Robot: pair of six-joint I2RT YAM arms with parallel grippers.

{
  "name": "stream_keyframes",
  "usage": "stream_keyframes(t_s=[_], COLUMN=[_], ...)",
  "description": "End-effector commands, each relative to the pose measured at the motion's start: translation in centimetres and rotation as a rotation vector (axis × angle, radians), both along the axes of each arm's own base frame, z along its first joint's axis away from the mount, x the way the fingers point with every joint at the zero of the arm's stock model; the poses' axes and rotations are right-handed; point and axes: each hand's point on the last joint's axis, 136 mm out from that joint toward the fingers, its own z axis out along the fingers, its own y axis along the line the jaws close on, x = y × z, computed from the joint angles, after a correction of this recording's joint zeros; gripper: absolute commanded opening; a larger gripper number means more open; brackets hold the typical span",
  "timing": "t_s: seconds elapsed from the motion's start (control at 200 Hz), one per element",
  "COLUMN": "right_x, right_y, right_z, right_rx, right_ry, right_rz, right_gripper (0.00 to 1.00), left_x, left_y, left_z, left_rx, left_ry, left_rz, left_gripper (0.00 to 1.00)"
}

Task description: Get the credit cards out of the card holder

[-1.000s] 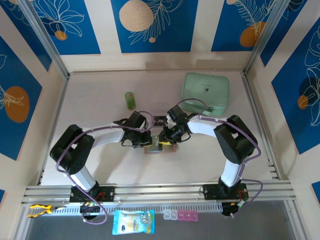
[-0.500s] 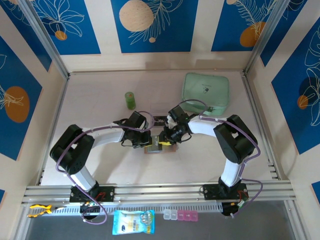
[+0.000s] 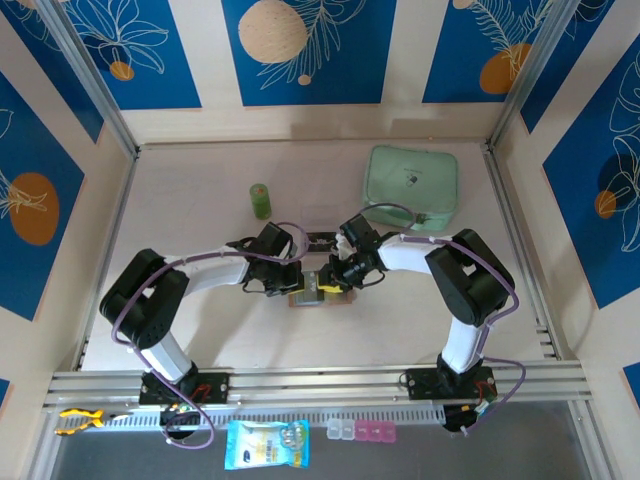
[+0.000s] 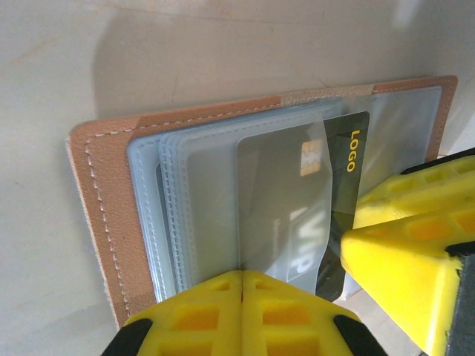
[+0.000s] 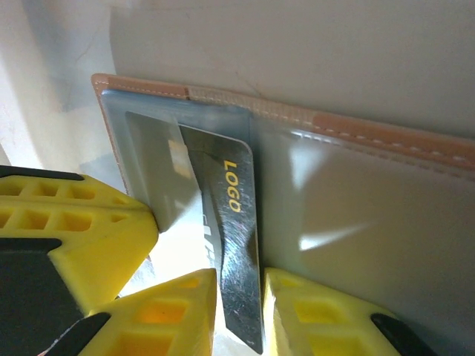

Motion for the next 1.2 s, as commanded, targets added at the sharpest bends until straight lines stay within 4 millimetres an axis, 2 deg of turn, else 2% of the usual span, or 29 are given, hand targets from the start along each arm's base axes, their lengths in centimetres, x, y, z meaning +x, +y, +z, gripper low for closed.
stream_keyframes(t_s=[0.0, 0.285, 0.725, 1.195], right_x=[-0.4, -0.1, 0.1, 0.8], right_y=[0.2, 0.6, -2.0, -3.7], right_z=[0.0, 1.3, 1.5, 4.9], right_rx=[0.034, 0.105, 0.04, -0.018], right_ry=[0.034, 0.018, -0.017, -0.139], right_rz=[0.005, -0.002, -0.036, 0.035], right_gripper=[0.25, 0.2, 0.13, 0.05], left_x=[-1.1, -1.1, -1.1, -0.6], left_y=[1.1, 1.1, 1.1, 0.5], left_z=[-1.8, -1.7, -1.6, -0.4], left_rx=[0.067, 0.066, 0.062, 0.031], left_ry=[0.047, 0.046, 0.047, 0.024], left_rz=[0.006, 0.005, 0.007, 0.013], left_gripper=[0.05, 0.05, 0.05, 0.06])
